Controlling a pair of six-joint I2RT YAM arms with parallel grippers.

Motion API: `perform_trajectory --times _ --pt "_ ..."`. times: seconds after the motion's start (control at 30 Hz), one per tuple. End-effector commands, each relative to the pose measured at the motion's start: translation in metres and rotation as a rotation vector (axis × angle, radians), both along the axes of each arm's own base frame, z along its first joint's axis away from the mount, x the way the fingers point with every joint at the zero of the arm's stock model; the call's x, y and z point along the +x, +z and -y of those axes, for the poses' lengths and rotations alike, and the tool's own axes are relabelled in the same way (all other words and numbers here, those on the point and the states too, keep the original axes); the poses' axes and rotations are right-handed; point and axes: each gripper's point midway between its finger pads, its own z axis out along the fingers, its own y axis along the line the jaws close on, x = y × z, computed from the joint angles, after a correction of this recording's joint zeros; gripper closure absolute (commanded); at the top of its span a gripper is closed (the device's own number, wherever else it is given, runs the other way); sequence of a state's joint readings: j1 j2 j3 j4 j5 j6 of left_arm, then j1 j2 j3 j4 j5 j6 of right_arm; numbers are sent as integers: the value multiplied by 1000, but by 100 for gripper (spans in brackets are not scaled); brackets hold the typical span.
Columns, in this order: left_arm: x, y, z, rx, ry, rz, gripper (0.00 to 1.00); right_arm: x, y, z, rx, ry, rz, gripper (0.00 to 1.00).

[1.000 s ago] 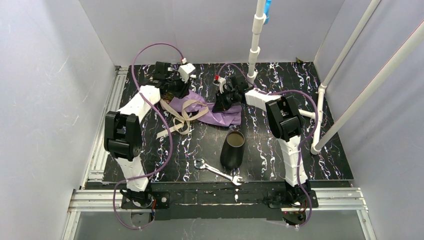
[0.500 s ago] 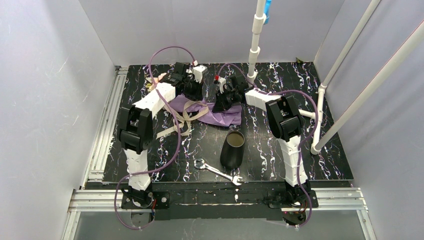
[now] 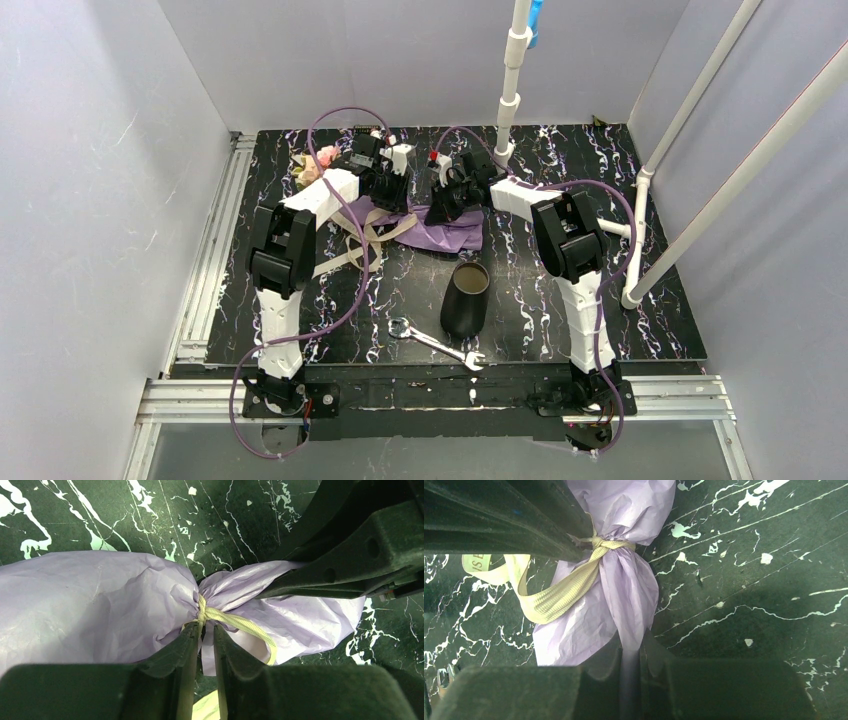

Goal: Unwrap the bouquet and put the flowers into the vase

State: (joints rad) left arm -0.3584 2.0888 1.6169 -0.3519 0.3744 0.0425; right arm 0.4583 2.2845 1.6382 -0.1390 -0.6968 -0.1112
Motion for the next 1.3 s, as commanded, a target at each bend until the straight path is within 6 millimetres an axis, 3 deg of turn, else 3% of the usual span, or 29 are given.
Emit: perform_trajectory --times 0.0,0.23,0.53,0.6,0.7,0.77,0.83,1.1,1.27 --pt "9 6 2 18 39 19 80 -15 -58 40 -155 -70 -154 99" --pt "15 -17 -9 129 95 23 77 -18 -59 41 -165 -62 -154 99" --pt "5 -62 -36 378 179 20 77 -28 -61 43 -180 -46 -165 99" --pt "2 -74 -39 435 183 17 80 -30 -63 42 -183 -41 -172 99" --pt "-1 -79 -40 454 209 0 97 -32 -63 42 -186 -38 -179 99" --pt "1 -70 -37 434 220 4 100 -32 -64 43 -189 -38 -177 99" --pt "7 -49 -34 385 226 30 100 -32 -65 45 -199 -50 -177 99" --pt "35 52 -32 -4 224 194 100 -22 -70 53 -248 -140 -169 99" --pt "33 84 -34 -132 181 227 100 -20 -70 53 -248 -155 -163 99"
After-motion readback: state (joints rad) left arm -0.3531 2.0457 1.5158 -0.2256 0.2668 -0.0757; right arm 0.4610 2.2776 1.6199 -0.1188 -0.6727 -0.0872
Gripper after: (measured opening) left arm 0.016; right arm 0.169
